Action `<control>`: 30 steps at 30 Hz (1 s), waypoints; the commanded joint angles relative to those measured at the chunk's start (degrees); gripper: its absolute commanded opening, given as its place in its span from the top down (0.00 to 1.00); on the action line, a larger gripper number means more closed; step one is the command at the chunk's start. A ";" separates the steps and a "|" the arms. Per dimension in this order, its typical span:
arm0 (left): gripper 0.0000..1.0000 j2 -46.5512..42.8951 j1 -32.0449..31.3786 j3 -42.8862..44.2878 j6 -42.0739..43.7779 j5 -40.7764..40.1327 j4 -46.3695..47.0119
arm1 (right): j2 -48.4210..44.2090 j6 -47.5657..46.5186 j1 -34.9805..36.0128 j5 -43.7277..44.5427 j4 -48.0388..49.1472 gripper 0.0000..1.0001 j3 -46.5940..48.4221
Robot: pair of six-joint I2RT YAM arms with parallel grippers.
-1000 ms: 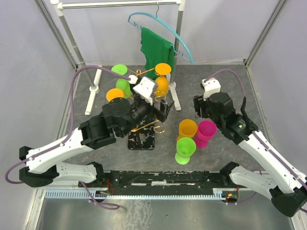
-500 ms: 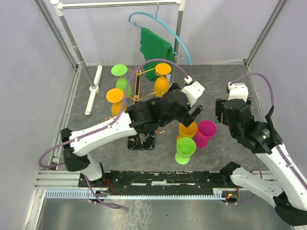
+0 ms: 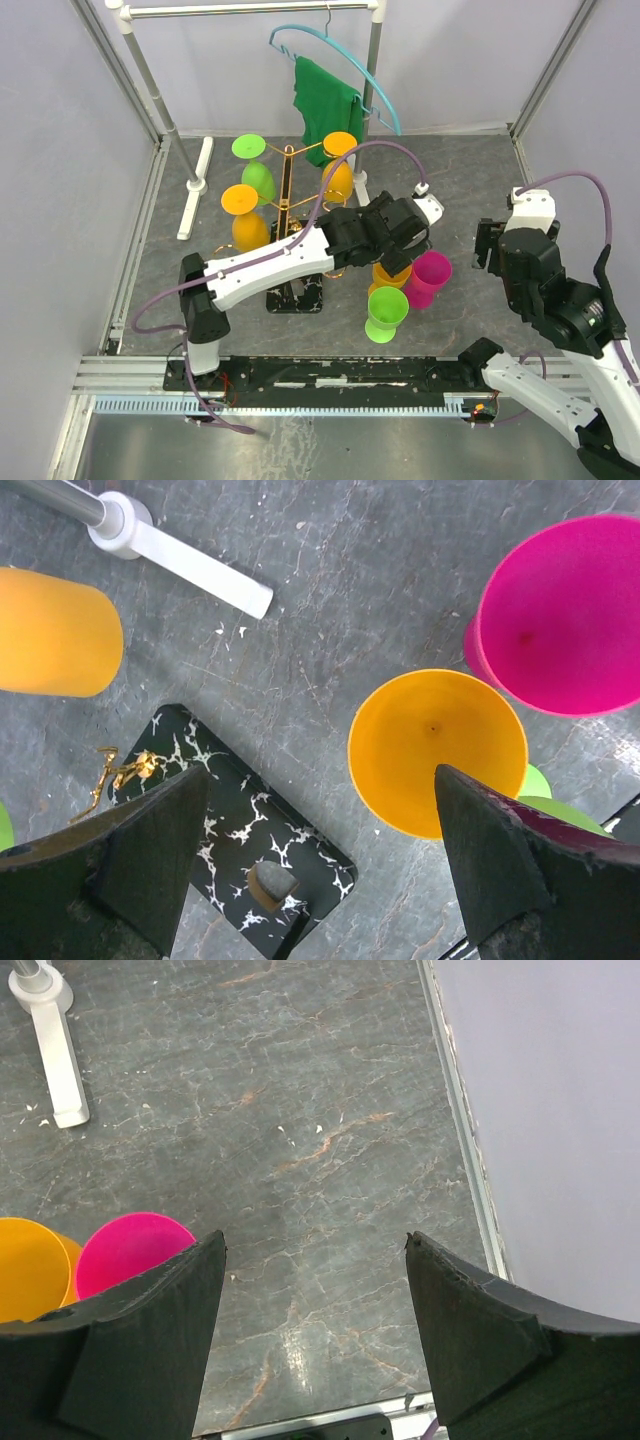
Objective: Place the wine glass upside down on the wine glass rack
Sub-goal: Pick up the wine glass at the center of the board.
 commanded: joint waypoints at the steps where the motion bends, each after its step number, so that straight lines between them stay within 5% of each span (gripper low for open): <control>1: 0.01 2.43 0.88 2.30 0.86 1.48 -1.81 | -0.32 -0.22 0.18 2.15 -0.98 0.20 1.88; 11: 0.07 5.00 1.86 0.68 0.36 5.37 -1.47 | -2.19 -0.94 0.19 2.61 -1.06 0.21 1.71; 30: 0.60 5.76 3.73 -3.38 0.11 12.12 1.67 | -2.06 -1.14 0.18 2.18 -0.39 0.29 0.70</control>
